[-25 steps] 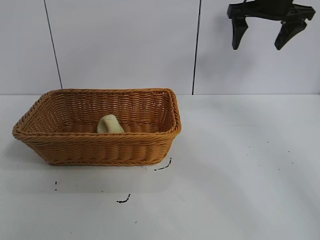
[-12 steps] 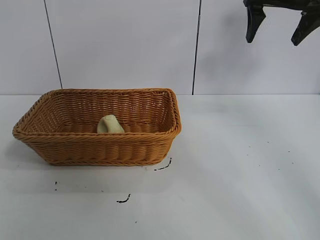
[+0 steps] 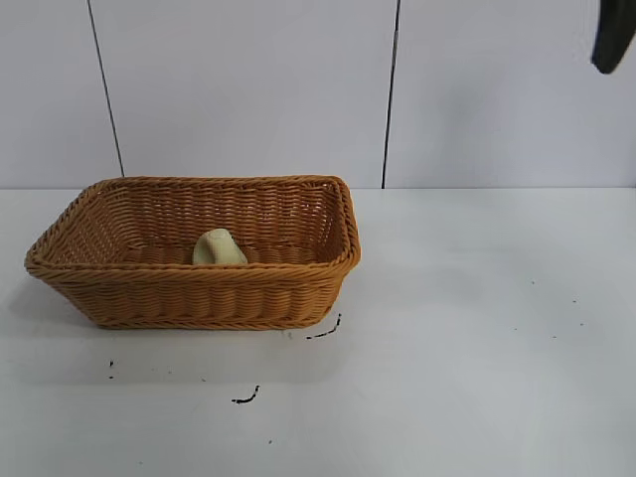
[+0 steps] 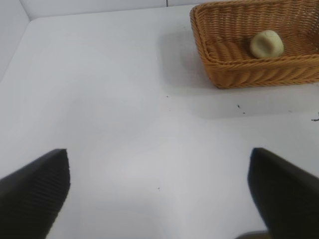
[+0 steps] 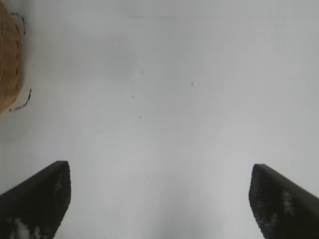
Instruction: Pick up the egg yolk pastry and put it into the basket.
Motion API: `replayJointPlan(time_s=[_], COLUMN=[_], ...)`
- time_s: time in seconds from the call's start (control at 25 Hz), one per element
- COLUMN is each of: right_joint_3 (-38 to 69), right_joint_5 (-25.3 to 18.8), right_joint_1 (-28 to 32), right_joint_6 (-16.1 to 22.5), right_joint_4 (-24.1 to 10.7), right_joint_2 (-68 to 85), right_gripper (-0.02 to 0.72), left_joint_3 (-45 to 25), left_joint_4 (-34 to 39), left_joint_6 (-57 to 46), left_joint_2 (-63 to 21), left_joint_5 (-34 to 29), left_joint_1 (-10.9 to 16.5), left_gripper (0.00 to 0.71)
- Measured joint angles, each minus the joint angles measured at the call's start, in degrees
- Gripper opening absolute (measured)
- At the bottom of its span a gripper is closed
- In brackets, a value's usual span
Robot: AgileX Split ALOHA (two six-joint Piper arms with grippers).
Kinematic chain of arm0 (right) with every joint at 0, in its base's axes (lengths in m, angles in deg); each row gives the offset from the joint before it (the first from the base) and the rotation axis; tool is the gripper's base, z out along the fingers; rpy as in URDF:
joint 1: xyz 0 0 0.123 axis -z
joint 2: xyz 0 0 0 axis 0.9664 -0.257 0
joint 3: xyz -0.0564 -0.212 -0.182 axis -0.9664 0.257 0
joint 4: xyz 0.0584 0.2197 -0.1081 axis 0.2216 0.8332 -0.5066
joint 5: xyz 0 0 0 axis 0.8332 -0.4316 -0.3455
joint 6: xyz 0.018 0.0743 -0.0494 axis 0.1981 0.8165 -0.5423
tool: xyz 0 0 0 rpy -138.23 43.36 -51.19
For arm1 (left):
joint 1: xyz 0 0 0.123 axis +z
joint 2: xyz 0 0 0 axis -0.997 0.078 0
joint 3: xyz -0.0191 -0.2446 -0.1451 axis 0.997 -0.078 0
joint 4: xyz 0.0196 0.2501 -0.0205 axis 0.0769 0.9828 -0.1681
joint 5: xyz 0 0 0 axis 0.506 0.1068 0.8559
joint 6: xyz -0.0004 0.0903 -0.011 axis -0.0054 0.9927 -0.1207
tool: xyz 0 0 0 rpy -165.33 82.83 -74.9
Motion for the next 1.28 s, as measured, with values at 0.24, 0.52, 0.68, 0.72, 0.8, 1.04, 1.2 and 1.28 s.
replayJointPlan(time_s=[0.24, 0.52, 0.68, 0.72, 0.8, 1.04, 1.2, 1.28], right_joint_3=[18.76, 36.88, 45.46, 47.02, 49.23, 50.26, 50.26, 50.26], right_joint_5=[-0.08, 5.29, 7.69, 7.69, 8.6, 10.44, 10.48, 10.48], right_joint_1=[0.0, 0.0, 0.0, 0.0, 0.0, 0.0, 0.0, 0.0], right_joint_6=[-0.02, -2.53, -3.18, -3.18, -3.18, -2.83, -2.84, -2.84], right_joint_4=[0.12, 0.12, 0.18, 0.23, 0.42, 0.52, 0.45, 0.41], right_joint_2=[18.4, 43.05, 57.61, 61.01, 67.21, 77.98, 81.52, 82.59], right_gripper=[0.695, 0.696, 0.696, 0.696, 0.696, 0.696, 0.696, 0.696], left_joint_3=[0.0, 0.0, 0.0, 0.0, 0.0, 0.0, 0.0, 0.0], left_joint_4=[0.0, 0.0, 0.0, 0.0, 0.0, 0.0, 0.0, 0.0], left_joint_6=[0.0, 0.0, 0.0, 0.0, 0.0, 0.0, 0.0, 0.0], left_joint_2=[0.0, 0.0, 0.0, 0.0, 0.0, 0.0, 0.0, 0.0], left_joint_5=[0.0, 0.0, 0.0, 0.0, 0.0, 0.0, 0.0, 0.0], left_joint_1=[0.0, 0.0, 0.0, 0.0, 0.0, 0.0, 0.0, 0.0], left_gripper=[0.697, 0.697, 0.697, 0.697, 0.697, 0.697, 0.697, 0.697])
